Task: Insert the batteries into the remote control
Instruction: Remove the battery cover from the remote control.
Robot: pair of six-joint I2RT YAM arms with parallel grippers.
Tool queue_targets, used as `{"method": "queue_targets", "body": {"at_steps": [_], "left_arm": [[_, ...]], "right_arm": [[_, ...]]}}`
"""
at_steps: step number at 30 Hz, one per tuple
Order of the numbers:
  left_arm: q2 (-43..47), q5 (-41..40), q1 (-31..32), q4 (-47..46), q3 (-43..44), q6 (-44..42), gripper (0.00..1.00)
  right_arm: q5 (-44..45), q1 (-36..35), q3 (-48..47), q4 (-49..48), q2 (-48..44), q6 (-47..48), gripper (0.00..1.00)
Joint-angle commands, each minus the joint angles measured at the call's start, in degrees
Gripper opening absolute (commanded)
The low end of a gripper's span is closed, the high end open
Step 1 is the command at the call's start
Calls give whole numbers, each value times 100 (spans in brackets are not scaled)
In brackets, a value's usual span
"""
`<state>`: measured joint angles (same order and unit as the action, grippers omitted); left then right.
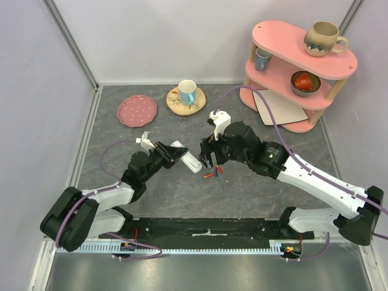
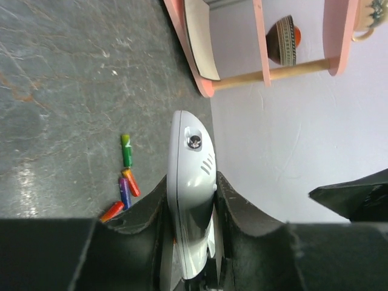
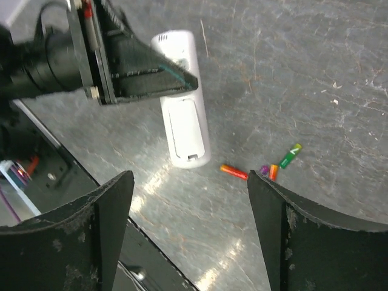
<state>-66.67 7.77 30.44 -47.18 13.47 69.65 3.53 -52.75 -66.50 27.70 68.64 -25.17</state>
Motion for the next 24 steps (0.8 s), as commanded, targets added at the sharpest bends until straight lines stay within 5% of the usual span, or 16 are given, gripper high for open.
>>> {"method": "queue_targets", "body": {"at_steps": [1,24], "left_arm": [[-407,1146,-82,-1398,102,366,2],[-707,1508,-82,-1716,296,383,2]], "right_arm": [[271,-235,-258,754,219,733,83],[570,-701,-311,552,1028,829,77]]}}
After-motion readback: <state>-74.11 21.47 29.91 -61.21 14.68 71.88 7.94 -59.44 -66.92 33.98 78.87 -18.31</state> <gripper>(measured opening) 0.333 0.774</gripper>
